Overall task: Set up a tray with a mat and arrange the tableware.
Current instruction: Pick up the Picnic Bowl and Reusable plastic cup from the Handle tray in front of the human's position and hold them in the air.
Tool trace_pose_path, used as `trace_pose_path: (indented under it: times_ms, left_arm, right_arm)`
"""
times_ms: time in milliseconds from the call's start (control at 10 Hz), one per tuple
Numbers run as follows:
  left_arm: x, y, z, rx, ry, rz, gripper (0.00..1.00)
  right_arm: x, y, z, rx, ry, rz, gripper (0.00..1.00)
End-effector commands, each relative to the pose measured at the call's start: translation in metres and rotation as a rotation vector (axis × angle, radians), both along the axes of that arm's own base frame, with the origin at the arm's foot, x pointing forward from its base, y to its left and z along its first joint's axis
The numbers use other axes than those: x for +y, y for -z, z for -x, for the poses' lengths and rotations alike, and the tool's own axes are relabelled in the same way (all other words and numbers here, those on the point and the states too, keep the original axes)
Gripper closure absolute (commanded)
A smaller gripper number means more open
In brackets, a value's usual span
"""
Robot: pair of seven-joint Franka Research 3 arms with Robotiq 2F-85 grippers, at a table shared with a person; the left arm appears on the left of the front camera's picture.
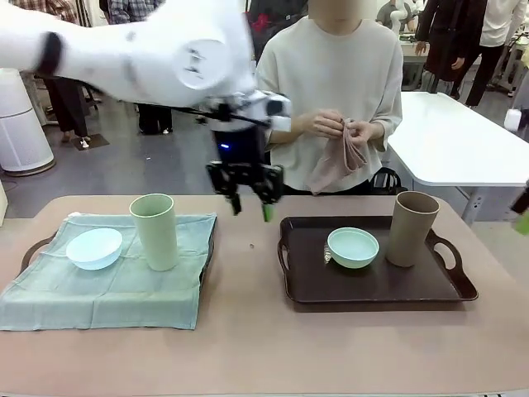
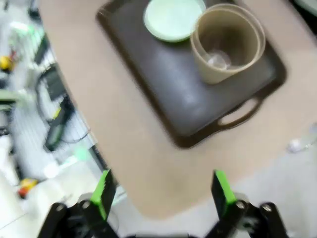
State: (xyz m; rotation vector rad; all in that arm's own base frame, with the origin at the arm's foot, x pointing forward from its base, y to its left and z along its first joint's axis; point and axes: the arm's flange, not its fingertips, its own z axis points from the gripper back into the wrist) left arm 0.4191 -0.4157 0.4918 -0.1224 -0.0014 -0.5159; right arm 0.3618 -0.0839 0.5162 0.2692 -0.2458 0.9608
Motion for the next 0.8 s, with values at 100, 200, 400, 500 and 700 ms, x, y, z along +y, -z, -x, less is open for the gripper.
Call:
trace_pose_path:
  times_ms: [100,200,400,500,700]
  left_arm:
    - [-0.057,0.001,-0.038,0.0,0.03,-0.107,0.3]
    - [-0.069,0.01,-0.041,-0.018,0.015,-0.099,0.3]
    - [-0.092,0.018,-0.041,-0.007,0.002,-0.068,0.3]
    - [-0.105,0.02,-0.035,-0.029,-0.002,-0.059,0.3]
    - [-0.129,0.027,-0.027,-0.091,0.01,-0.051,0.3]
  right_arm:
    - [0.011,-0.023,-0.038,-0.166,0.181,-0.201,0.0]
    - [0.017,-0.031,-0.047,-0.184,0.17,-0.22,0.0]
    - [0.026,-0.033,-0.059,-0.151,0.035,-0.202,0.0]
    - [0.024,-0.032,-0.059,-0.144,-0.058,-0.165,0.0]
    - [0.008,-0.028,-0.053,-0.195,-0.232,-0.097,0.0]
